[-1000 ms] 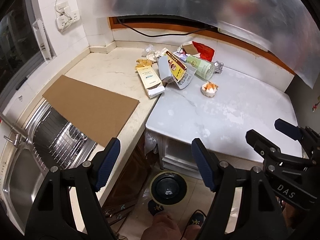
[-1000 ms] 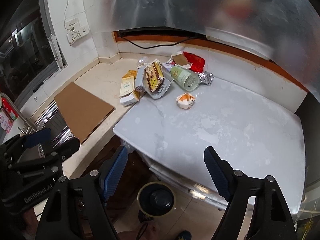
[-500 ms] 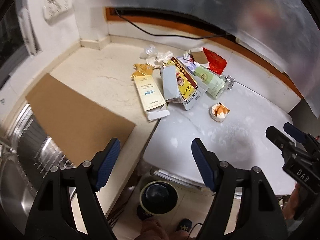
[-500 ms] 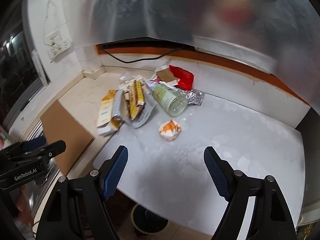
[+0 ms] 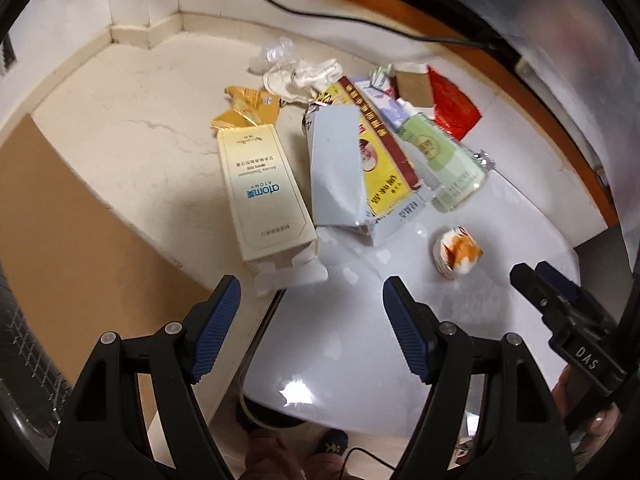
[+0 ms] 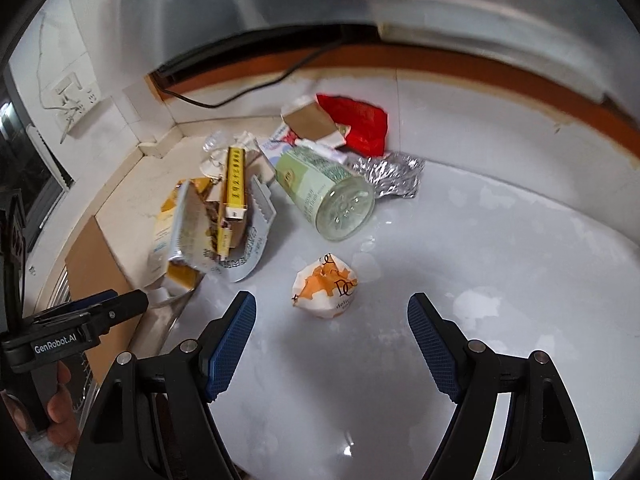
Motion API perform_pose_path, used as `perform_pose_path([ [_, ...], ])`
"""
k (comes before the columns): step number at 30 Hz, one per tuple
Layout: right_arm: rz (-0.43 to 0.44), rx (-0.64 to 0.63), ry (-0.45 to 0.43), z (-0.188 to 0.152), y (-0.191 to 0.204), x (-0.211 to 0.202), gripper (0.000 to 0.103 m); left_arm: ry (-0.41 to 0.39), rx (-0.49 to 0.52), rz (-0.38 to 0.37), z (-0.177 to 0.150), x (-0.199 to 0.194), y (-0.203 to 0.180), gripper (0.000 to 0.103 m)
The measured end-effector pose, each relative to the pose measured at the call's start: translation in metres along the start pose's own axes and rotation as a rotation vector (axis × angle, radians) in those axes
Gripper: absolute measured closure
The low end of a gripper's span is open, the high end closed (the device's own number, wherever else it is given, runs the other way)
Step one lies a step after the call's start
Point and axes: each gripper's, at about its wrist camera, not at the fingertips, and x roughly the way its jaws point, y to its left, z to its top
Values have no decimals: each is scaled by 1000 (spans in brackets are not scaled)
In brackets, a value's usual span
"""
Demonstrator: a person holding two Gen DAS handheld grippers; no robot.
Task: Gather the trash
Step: 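Grasp the paper cup with the right tool while the left tool grasps the white toothpaste box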
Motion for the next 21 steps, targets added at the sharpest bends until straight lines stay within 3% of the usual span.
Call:
perform_pose_path([
  [9,-2,33,57,12,-5,65,28,33,-80,42,18,43,17,33],
  [16,5,41,116,15,-8,107,39,62,-122,41,26,66,33,33],
  [18,24,42,102,13,-8,110,40,63,-121,42,27,70,36,36],
  [20,31,33,95,14,-6,113,43,55,-122,22,27,72,37,45],
  [21,42,30,93,13,-6,114,50,49,-121,19,27,71,36,48],
])
